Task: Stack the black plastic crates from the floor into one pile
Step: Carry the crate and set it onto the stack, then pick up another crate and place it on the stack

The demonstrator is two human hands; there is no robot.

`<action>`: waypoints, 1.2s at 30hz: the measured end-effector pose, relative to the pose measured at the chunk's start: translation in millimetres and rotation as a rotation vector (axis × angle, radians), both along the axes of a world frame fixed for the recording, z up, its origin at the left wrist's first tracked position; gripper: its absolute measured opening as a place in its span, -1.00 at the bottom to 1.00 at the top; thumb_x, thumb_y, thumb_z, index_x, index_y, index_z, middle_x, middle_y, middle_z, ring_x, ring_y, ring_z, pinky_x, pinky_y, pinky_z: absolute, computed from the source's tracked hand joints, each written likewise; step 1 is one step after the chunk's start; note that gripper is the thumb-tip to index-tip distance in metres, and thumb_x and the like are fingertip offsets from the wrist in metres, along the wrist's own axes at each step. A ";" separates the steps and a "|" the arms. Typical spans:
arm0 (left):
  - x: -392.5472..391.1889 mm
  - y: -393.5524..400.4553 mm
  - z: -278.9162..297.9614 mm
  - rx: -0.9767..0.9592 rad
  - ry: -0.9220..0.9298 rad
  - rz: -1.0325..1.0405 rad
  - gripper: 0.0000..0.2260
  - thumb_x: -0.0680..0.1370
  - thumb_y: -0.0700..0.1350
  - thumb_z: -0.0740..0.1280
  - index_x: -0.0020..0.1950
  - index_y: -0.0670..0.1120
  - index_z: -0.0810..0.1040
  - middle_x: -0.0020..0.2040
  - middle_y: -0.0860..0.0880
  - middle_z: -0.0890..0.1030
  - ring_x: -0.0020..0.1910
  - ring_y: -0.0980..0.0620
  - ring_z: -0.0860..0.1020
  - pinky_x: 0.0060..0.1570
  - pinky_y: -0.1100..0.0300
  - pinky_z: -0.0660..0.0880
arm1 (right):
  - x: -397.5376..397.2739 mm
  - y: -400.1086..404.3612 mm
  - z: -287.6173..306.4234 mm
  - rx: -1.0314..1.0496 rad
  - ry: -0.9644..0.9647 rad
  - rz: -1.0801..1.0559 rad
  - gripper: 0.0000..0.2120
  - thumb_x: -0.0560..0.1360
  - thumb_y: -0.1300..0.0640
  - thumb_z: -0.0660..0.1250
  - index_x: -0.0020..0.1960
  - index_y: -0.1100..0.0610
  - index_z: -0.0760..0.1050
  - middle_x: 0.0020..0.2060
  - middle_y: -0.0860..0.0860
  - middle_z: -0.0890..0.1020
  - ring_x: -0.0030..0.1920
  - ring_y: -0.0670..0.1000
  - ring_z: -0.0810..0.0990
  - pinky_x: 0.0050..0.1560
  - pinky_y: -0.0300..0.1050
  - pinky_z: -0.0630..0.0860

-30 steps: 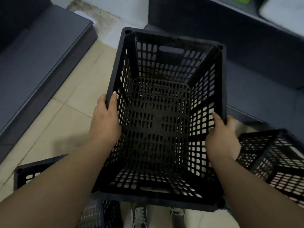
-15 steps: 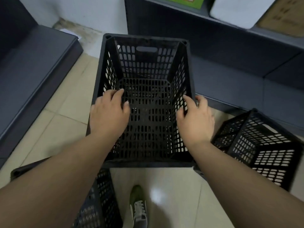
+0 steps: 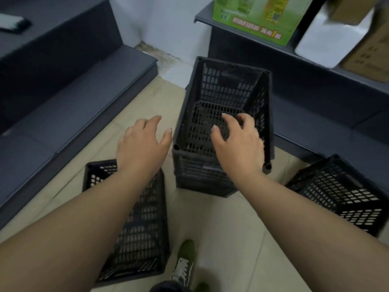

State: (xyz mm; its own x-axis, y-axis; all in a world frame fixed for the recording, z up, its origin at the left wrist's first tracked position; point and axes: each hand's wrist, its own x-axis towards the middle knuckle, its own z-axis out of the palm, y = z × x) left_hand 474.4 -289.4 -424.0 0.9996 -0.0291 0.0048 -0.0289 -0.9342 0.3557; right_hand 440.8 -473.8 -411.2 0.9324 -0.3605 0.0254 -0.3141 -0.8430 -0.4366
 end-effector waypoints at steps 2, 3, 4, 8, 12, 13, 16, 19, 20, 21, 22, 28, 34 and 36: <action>-14.5 38.1 7.0 0.031 0.007 0.049 -0.50 0.59 0.18 0.06 0.48 0.04 0.28 0.38 -0.10 0.41 0.29 -0.18 0.38 0.22 -0.06 0.32 | -7.0 35.3 4.6 0.015 -0.002 0.034 -0.53 0.55 -0.20 0.10 0.42 -0.09 0.33 0.41 0.00 0.27 0.31 0.10 0.35 0.26 0.08 0.32; -20.8 57.7 10.0 0.042 0.013 0.076 -0.50 0.59 0.18 0.06 0.49 0.03 0.27 0.39 -0.11 0.40 0.30 -0.18 0.37 0.23 -0.06 0.31 | -10.8 53.5 5.5 0.023 -0.001 0.054 -0.53 0.55 -0.20 0.10 0.42 -0.08 0.33 0.41 0.00 0.27 0.31 0.10 0.35 0.26 0.07 0.32; -26.6 77.7 12.5 0.049 0.019 0.102 -0.50 0.59 0.18 0.05 0.49 0.04 0.26 0.39 -0.10 0.40 0.31 -0.18 0.37 0.24 -0.06 0.30 | -14.7 72.7 6.0 0.027 0.000 0.078 -0.53 0.55 -0.19 0.10 0.42 -0.08 0.33 0.41 0.01 0.27 0.31 0.09 0.35 0.26 0.06 0.31; -39.0 156.5 15.8 0.081 0.027 0.176 -0.50 0.59 0.19 0.05 0.49 0.04 0.26 0.39 -0.11 0.40 0.30 -0.19 0.37 0.23 -0.08 0.31 | -24.8 148.5 1.9 0.033 0.008 0.138 -0.53 0.55 -0.18 0.11 0.42 -0.07 0.33 0.41 0.02 0.27 0.30 0.08 0.36 0.24 0.04 0.31; -43.6 234.1 10.5 0.088 0.047 0.202 -0.49 0.58 0.20 0.06 0.49 0.05 0.27 0.37 -0.11 0.41 0.29 -0.18 0.38 0.22 -0.09 0.32 | -24.9 223.0 -11.0 0.029 0.039 0.144 -0.52 0.55 -0.18 0.10 0.43 -0.07 0.32 0.42 0.01 0.27 0.31 0.08 0.35 0.26 0.04 0.29; -44.5 254.3 7.8 0.096 0.049 0.197 -0.49 0.58 0.21 0.06 0.49 0.05 0.27 0.37 -0.10 0.41 0.29 -0.18 0.38 0.22 -0.09 0.33 | -23.5 241.3 -15.2 0.036 0.046 0.136 -0.52 0.55 -0.18 0.10 0.43 -0.07 0.32 0.42 0.02 0.26 0.32 0.09 0.34 0.26 0.04 0.29; -44.9 311.7 -1.8 0.128 0.065 0.173 -0.50 0.58 0.20 0.07 0.48 0.05 0.28 0.36 -0.10 0.41 0.29 -0.17 0.38 0.22 -0.06 0.32 | -21.1 292.1 -29.6 0.071 0.055 0.091 -0.52 0.55 -0.18 0.11 0.42 -0.07 0.32 0.42 0.03 0.25 0.34 0.09 0.33 0.27 0.04 0.29; -41.4 358.6 -17.0 0.177 0.088 0.170 -0.50 0.58 0.20 0.06 0.49 0.05 0.27 0.35 -0.12 0.41 0.26 -0.18 0.37 0.19 -0.06 0.32 | -26.0 333.3 -46.7 0.071 0.067 0.074 -0.52 0.54 -0.17 0.13 0.42 -0.08 0.32 0.42 0.05 0.23 0.30 0.11 0.37 0.24 0.05 0.33; -39.5 370.9 -23.2 0.184 0.101 0.184 -0.50 0.59 0.20 0.06 0.49 0.05 0.26 0.35 -0.12 0.40 0.26 -0.18 0.37 0.18 -0.06 0.32 | -27.9 343.3 -53.6 0.064 0.083 0.079 -0.52 0.54 -0.18 0.13 0.43 -0.08 0.30 0.43 0.05 0.22 0.30 0.12 0.37 0.23 0.05 0.34; -38.3 380.7 -30.2 0.186 0.115 0.202 -0.50 0.59 0.20 0.06 0.49 0.05 0.25 0.36 -0.13 0.39 0.27 -0.19 0.36 0.18 -0.07 0.32 | -29.3 350.9 -61.4 0.053 0.101 0.085 -0.52 0.55 -0.18 0.13 0.44 -0.09 0.29 0.44 0.05 0.21 0.30 0.12 0.37 0.23 0.05 0.34; -38.0 388.1 -38.5 0.185 0.128 0.218 -0.49 0.59 0.20 0.06 0.50 0.06 0.25 0.36 -0.13 0.38 0.27 -0.20 0.36 0.19 -0.07 0.31 | -30.2 356.3 -69.8 0.040 0.119 0.092 -0.51 0.55 -0.19 0.12 0.44 -0.09 0.28 0.44 0.05 0.20 0.31 0.13 0.36 0.24 0.06 0.34; -43.8 396.3 -114.9 0.100 0.244 0.249 -0.48 0.57 0.22 0.08 0.51 0.09 0.19 0.38 -0.14 0.33 0.31 -0.19 0.31 0.22 -0.08 0.30 | -26.4 368.1 -138.8 -0.032 0.202 0.098 -0.48 0.54 -0.19 0.12 0.46 -0.07 0.28 0.45 0.07 0.21 0.33 0.15 0.33 0.25 0.09 0.31; -52.7 377.0 -229.8 -0.002 0.364 0.283 -0.40 0.55 0.25 0.12 0.54 0.13 0.05 0.44 -0.13 0.25 0.36 -0.17 0.27 0.26 -0.07 0.30 | -29.5 348.1 -242.9 -0.098 0.282 0.072 -0.46 0.53 -0.19 0.14 0.47 -0.08 0.24 0.49 0.07 0.15 0.41 0.13 0.21 0.33 0.11 0.21; -59.5 368.1 -268.6 -0.035 0.401 0.319 -0.37 0.54 0.25 0.14 0.54 0.13 0.01 0.45 -0.14 0.22 0.36 -0.18 0.25 0.27 -0.07 0.29 | -34.2 332.2 -281.5 -0.123 0.331 0.026 -0.45 0.53 -0.20 0.13 0.48 -0.11 0.21 0.50 0.09 0.11 0.43 0.15 0.16 0.36 0.12 0.18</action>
State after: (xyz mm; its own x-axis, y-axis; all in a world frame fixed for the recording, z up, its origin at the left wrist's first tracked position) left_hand 414.9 78.7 -692.6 0.8821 0.2706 -0.3857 0.4006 -0.8616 0.3118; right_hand 406.6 -141.6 -692.7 0.9060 -0.3500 -0.2382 -0.3997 -0.8924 -0.2092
